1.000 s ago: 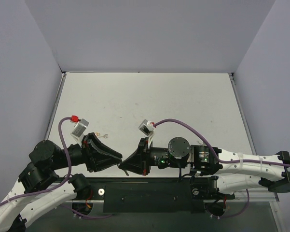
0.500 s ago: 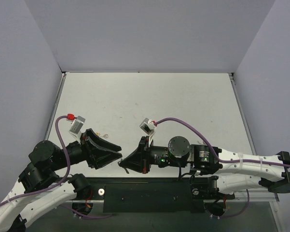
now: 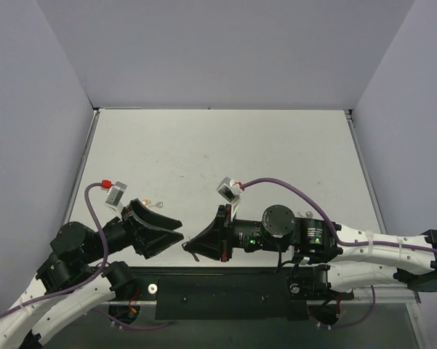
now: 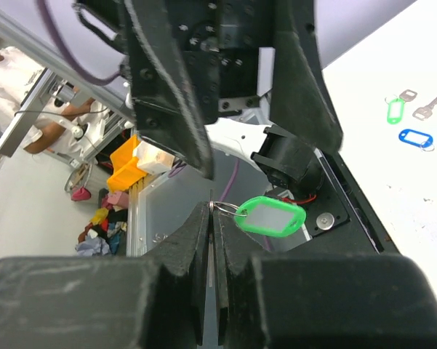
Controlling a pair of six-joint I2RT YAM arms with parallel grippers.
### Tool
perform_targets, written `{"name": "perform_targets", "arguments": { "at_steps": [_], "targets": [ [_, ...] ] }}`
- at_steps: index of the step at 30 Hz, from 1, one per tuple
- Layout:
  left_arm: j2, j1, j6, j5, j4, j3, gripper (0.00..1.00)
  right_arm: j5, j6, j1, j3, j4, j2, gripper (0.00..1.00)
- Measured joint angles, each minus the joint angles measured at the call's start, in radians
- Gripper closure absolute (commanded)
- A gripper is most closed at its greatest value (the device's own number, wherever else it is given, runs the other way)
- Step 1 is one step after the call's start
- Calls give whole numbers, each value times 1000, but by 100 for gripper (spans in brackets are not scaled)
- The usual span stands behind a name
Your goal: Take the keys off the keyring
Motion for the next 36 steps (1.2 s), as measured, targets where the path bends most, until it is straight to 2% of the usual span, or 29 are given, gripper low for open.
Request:
{"name": "perform_targets", "arguments": {
  "at_steps": [7,17,27,36],
  "targets": [
    [-18,0,-94,98,159,-108,19,-109,-28,-23,-22,14,-36,100],
    [29,0,-136,161,326,-110,20,-356,-18,-167,-47,75,-68,100],
    [64,0,-134,96,357,-110,20,-636,134,-332,-38,246,-1,100],
    [109,0,-114,-13,360,-101,20,-836,272,-388,10,412,70,100]
  ]
}}
